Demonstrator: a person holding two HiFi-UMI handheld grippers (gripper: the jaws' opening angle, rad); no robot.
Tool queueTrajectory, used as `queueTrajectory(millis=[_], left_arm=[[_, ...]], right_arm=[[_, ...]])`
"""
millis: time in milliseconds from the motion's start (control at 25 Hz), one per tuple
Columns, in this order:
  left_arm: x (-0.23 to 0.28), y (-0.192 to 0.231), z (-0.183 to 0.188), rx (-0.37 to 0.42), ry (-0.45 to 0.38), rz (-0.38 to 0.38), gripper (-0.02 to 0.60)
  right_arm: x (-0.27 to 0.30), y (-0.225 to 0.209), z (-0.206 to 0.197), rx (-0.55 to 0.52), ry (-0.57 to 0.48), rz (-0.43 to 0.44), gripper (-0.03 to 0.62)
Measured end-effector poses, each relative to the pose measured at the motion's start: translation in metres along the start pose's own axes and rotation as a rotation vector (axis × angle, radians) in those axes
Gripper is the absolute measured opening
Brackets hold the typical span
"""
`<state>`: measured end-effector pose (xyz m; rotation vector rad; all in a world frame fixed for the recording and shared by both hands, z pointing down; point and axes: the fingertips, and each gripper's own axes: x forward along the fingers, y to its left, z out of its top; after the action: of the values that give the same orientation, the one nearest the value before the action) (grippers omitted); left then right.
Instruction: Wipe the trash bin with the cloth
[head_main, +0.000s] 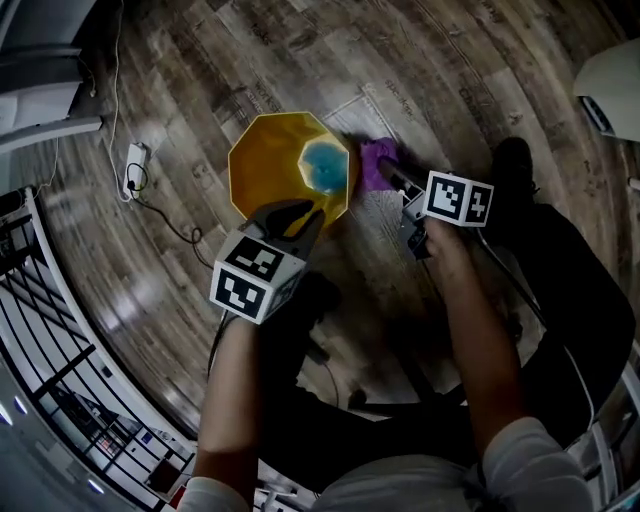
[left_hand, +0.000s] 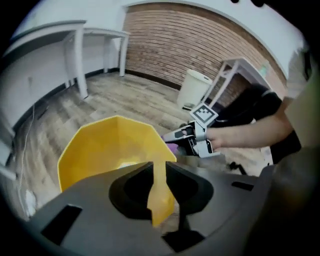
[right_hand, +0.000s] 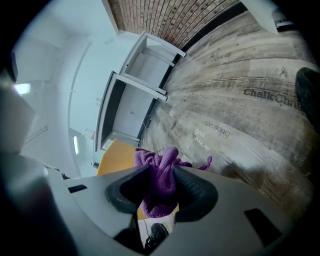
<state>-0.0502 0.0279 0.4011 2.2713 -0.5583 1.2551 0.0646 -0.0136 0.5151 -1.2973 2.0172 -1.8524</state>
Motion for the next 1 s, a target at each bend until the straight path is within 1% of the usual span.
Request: queueTrajectory(millis=[40,80,120,160,240,320,440,520,560,640,720,840,880,920,1000], left_arm=[[0.006,-0.003,0.005,0.081,0.006,-0.005,0.078],[0.010,-0.003,0.008,0.130,0.010,-0.008,0.093],[0.014,-0.004,0.006,0.152,0.018,-0.018,0.112],[0.018,-0.006,0.003,0.159,0.029,-0.034,0.131],[0.020,-0.011,-0.006,0.163,0.046,-0.056,0.132],[0.018,-0.011,-0.011,0.163,0.060,-0.059,0.132],[0.012,-0.011,-0.002,0.151,0.049,-0.101,0.132],[0.011,-0.015,0.004,0.170,0.038,-0.117,0.132],[0.014,-0.019,0.003,0.187,0.047,-0.126,0.132],[0.024,-0.024,-0.004,0.209,0.085,-0.135,0.132],[0.035,-0.026,-0.011,0.214,0.123,-0.125,0.132],[0.045,-0.031,-0.014,0.220,0.140,-0.130,0.129],[0.047,-0.034,-0.014,0.222,0.137,-0.135,0.111],[0.048,-0.035,-0.013,0.225,0.134,-0.136,0.078],[0.048,-0.034,-0.014,0.227,0.136,-0.129,0.044]], right_arm=[[0.000,0.003,0.004,0.004,-0.008,0.024,0.144],[0.000,0.009,0.007,0.003,-0.012,0.058,0.144],[0.001,0.018,0.010,-0.004,-0.015,0.097,0.144],[0.001,0.027,0.012,-0.013,-0.018,0.138,0.144],[-0.001,0.047,0.015,-0.030,-0.023,0.215,0.144],[-0.006,0.062,0.019,-0.043,-0.032,0.273,0.144],[-0.017,0.076,0.031,-0.056,-0.051,0.353,0.144],[-0.021,0.089,0.033,-0.056,-0.044,0.418,0.144],[-0.021,0.095,0.031,-0.055,-0.033,0.447,0.144],[-0.019,0.099,0.026,-0.058,-0.014,0.463,0.144],[-0.015,0.094,0.023,-0.057,-0.007,0.441,0.144],[-0.013,0.089,0.023,-0.048,-0.008,0.432,0.144],[-0.013,0.089,0.022,-0.051,-0.008,0.434,0.144],[-0.012,0.089,0.022,-0.054,-0.008,0.433,0.144],[-0.012,0.086,0.022,-0.058,-0.012,0.421,0.144]])
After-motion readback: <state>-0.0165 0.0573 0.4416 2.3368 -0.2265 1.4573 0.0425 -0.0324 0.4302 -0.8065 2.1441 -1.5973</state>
